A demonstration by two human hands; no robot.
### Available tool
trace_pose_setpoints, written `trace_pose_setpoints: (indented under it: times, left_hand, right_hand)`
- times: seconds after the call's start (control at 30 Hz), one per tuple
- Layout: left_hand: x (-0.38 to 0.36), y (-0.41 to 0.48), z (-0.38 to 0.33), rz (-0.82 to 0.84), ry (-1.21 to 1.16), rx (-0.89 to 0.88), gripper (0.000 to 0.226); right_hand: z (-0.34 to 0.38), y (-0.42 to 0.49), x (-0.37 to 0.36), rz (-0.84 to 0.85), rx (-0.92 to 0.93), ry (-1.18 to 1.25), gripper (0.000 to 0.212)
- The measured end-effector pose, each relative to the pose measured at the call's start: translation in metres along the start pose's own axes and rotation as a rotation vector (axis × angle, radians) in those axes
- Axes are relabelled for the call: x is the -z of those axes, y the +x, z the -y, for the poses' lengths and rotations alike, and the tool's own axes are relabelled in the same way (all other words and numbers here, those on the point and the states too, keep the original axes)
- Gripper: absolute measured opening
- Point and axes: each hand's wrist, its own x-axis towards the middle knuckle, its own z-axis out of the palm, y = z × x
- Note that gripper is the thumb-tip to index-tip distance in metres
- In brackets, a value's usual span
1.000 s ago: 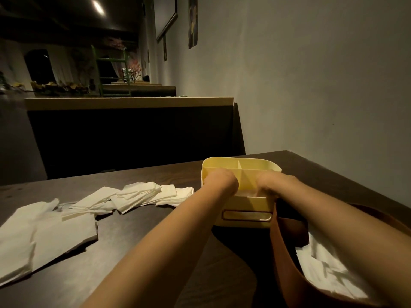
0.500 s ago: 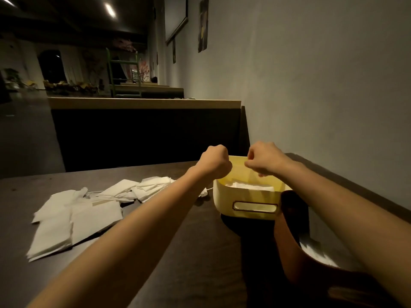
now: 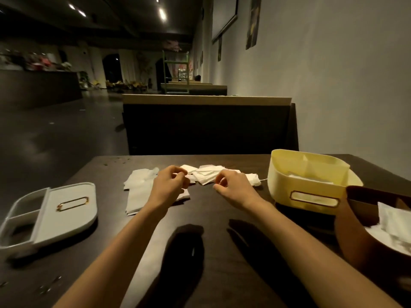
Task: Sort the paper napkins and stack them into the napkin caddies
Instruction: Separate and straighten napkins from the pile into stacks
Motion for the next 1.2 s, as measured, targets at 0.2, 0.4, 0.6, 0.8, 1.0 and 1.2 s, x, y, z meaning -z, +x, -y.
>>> trace_pose_setpoints:
  times: [0.2, 0.4, 0.6, 0.8, 1.0, 1.2]
  left_hand:
    - [0.043, 0.005, 0.041, -0.198, -0.035, 0.080, 0.018]
    - [0.066, 0.014, 0.057, -0.334, -0.041, 0.046, 0.015]
    - [0.076, 0.020, 0.067, -0.374, -0.101, 0.073, 0.017]
    - [0.082, 0.022, 0.069, -0.378, -0.146, 0.125, 0.016]
    - [0.079, 0.020, 0.074, -0.345, -0.131, 0.152, 0.017]
    - [0.075, 0.020, 0.075, -0.312, -0.095, 0.160, 0.016]
  right_hand:
    - [0.025, 0.013, -0.064, 0.096, 0.043, 0.061, 0.036]
    - [0.034, 0.030, -0.107, 0.122, 0.138, -0.044, 0.057]
    - [0.044, 0.054, -0.115, 0.191, 0.314, -0.221, 0.047]
    - [0.047, 0.068, -0.125, 0.218, 0.413, -0.290, 0.020]
    - [0.044, 0.063, -0.132, 0.097, 0.449, -0.310, 0.016]
    - [0.044, 0.059, -0.126, 0.078, 0.437, -0.361, 0.014]
